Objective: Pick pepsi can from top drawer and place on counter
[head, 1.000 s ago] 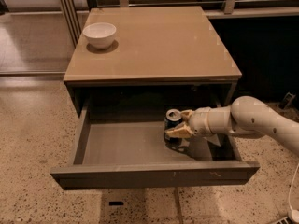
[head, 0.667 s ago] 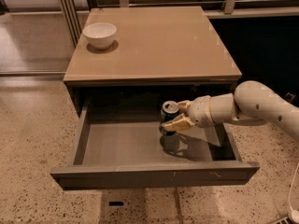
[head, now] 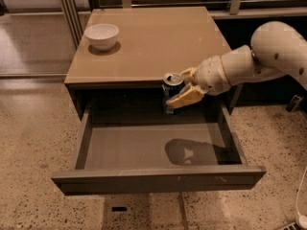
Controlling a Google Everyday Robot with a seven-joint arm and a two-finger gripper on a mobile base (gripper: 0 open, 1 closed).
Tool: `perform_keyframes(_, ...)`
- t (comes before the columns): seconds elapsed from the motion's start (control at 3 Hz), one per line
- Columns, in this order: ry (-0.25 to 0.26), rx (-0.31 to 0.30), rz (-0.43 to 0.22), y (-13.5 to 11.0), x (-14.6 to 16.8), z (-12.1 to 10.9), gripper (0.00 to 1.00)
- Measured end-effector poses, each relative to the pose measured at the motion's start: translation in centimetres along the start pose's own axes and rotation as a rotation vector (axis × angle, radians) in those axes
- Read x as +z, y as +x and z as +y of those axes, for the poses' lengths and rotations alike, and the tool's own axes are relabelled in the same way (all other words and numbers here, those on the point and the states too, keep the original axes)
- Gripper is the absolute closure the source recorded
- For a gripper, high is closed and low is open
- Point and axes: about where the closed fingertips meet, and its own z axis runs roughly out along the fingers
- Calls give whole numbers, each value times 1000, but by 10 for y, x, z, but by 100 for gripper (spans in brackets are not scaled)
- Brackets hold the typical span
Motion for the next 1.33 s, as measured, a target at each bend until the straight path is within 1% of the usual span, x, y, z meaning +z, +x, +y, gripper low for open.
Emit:
perform_keyframes(0.33,-62,-17,4,-7,-7,12,100)
perform_keyframes(0.67,-64,-16,5,-6,-6,13,100)
perform_keyframes(1.0,21,5,56,-13,-23,-2,100)
perform_keyframes(1.33,134,32,126,-22,-54,-33,100)
